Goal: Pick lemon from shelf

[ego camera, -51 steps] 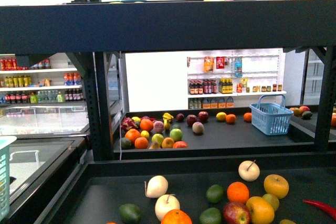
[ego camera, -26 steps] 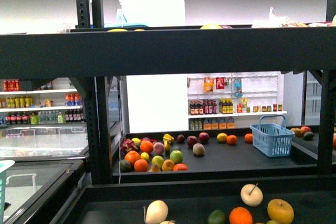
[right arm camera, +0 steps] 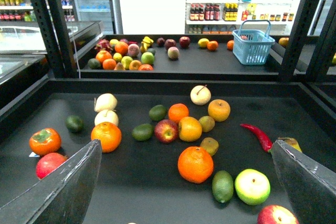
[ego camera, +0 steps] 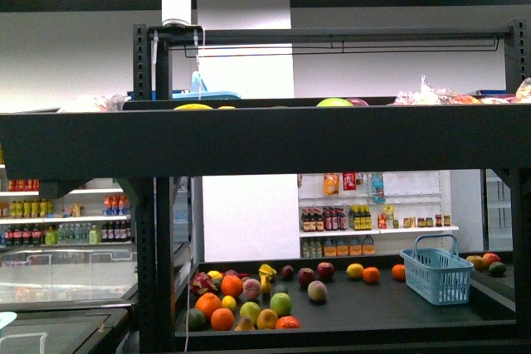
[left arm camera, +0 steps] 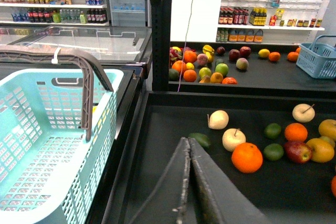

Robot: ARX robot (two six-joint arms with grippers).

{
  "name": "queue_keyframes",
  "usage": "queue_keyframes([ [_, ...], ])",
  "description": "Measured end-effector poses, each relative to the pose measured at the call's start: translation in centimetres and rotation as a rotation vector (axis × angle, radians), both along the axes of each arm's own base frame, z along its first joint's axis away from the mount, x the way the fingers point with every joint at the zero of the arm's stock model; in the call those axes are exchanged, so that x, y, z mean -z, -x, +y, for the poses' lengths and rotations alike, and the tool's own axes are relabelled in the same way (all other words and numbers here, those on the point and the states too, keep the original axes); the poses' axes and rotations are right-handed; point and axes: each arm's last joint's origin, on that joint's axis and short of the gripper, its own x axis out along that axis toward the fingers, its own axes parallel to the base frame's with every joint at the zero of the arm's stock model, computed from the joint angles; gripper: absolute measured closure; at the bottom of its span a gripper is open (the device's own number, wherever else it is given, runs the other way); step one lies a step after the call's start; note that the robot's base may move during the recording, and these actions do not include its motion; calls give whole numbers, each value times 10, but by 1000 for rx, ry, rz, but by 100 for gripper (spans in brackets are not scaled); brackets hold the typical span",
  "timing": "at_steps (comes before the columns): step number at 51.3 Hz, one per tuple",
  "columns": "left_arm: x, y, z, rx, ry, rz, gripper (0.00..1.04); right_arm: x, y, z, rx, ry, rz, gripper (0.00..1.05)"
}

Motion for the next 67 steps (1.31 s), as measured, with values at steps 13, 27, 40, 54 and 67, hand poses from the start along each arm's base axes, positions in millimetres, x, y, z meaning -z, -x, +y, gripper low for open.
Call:
queue_keyframes([
  [13, 34, 0, 15, 18, -7, 6, 102, 0, 0, 0, -1, 0, 0, 7],
  [27, 53, 0, 19, -9, -7, 3, 102, 0, 0, 0, 0, 0, 0, 7],
  [40, 65, 0, 19, -10, -7, 6, 102, 0, 0, 0, 0, 0, 0, 7],
  [54, 76, 0, 19, -9, -7, 1, 102, 0, 0, 0, 0, 0, 0, 7],
  [67, 76, 1, 19, -8, -7, -3, 102, 0, 0, 0, 0, 0, 0, 7],
])
